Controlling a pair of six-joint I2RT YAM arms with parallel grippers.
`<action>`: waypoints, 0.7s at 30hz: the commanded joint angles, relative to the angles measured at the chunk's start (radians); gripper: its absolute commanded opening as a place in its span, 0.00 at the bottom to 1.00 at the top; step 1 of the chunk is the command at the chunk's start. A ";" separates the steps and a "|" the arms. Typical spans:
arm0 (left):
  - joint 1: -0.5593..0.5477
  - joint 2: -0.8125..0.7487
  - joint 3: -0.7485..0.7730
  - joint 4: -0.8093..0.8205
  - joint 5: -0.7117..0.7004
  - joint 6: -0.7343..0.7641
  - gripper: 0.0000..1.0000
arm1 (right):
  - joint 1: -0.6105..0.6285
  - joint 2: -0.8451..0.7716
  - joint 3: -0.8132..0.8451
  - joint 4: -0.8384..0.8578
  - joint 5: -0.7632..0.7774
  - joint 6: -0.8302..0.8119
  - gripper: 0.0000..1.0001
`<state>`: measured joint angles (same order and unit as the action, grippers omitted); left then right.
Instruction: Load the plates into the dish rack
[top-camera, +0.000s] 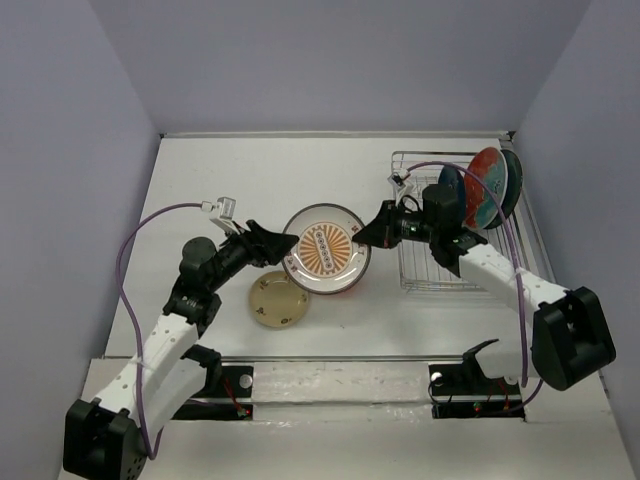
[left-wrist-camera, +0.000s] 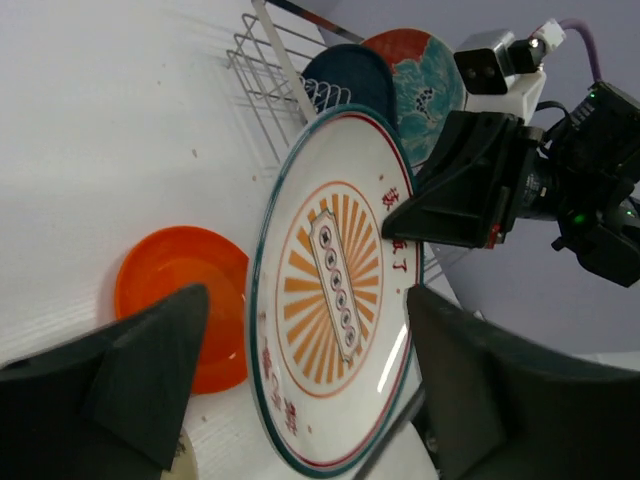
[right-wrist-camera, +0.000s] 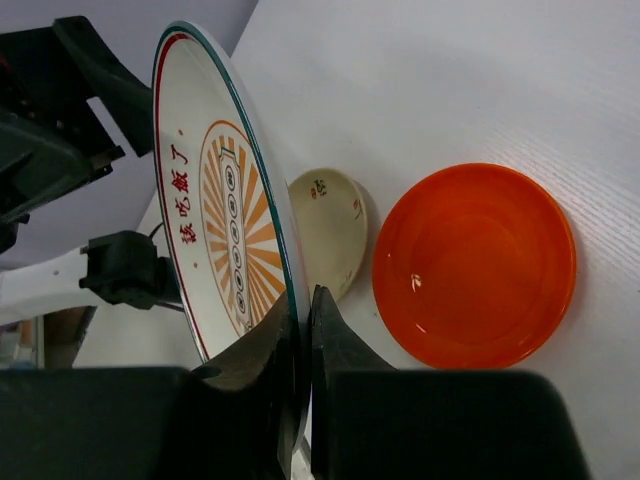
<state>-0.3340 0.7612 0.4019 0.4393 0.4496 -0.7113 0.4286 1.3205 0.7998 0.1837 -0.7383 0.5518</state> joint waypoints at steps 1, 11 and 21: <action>-0.002 -0.049 0.103 -0.028 0.072 0.053 0.99 | 0.006 -0.099 0.117 0.002 0.159 -0.019 0.07; -0.016 -0.250 0.179 -0.514 -0.170 0.408 0.99 | 0.006 -0.198 0.444 -0.446 1.288 -0.366 0.07; -0.063 -0.306 0.179 -0.510 -0.181 0.415 0.99 | -0.027 -0.044 0.550 -0.380 1.657 -0.699 0.07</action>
<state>-0.3748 0.4744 0.5785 -0.0669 0.2840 -0.3286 0.4206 1.2270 1.2846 -0.2474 0.7406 0.0212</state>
